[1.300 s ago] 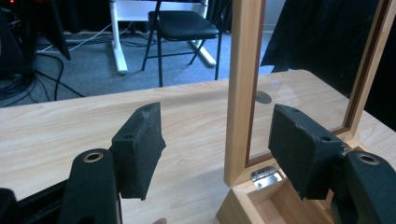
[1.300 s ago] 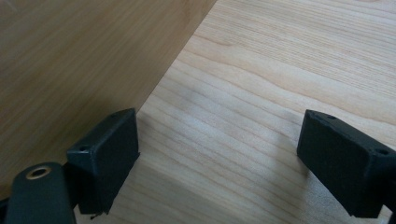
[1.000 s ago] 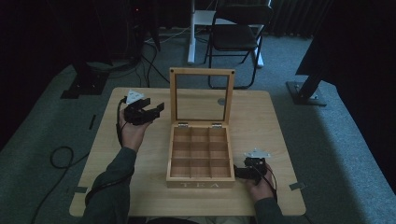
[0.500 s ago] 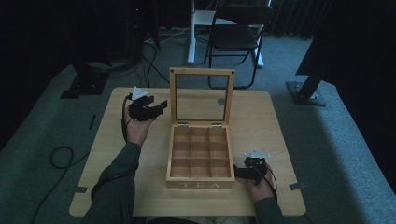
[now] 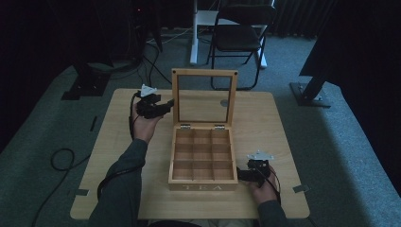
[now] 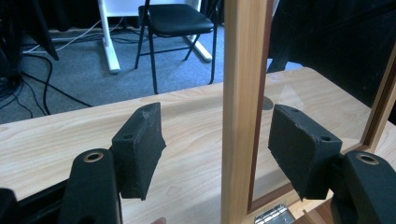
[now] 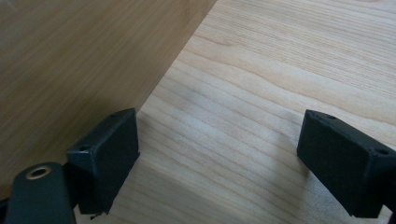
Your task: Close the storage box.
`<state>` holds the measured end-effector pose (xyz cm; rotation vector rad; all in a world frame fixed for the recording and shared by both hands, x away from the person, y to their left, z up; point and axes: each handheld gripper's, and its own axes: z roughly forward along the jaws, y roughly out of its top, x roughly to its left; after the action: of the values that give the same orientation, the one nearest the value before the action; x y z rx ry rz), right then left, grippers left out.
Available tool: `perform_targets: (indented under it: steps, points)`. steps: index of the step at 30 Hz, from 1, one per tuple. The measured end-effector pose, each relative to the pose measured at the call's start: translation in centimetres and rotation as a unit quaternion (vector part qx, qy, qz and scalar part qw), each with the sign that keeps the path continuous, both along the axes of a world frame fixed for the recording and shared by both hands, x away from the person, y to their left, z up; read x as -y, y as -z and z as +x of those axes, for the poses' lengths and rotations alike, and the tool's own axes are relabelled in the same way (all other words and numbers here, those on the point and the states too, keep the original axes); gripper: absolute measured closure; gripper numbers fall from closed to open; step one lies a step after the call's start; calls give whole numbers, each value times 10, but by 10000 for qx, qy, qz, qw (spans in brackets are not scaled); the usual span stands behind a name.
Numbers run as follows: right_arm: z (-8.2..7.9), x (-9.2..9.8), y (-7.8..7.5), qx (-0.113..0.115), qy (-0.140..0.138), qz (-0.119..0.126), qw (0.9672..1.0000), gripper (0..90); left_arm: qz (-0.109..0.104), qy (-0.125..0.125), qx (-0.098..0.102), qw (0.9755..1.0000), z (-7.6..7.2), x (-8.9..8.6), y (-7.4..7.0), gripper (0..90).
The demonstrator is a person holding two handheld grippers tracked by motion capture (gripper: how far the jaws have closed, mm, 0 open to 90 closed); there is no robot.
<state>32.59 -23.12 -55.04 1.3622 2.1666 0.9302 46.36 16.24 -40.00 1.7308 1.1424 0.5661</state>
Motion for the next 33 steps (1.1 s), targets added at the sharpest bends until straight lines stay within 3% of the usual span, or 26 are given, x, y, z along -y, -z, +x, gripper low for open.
perform_targets:
  steps: [14, 26, 29, 33]
  points:
    - [0, 0, 0, 2, -1, -1, 10000, 124, 263, 130, -172, 9994, 19, 20, 2, 437]
    - [-1, 0, 0, -2, -6, 1, 10000, 126, 146, 272, -286, 9991, 25, 31, 2, 536]
    - [-1, 0, 0, -2, -11, 0, 10000, 126, -71, 257, -338, 9991, 24, 29, 3, 550]
    - [-1, 0, 0, -1, -11, 3, 10000, 126, -118, 278, -323, 9990, 22, 27, 3, 568]
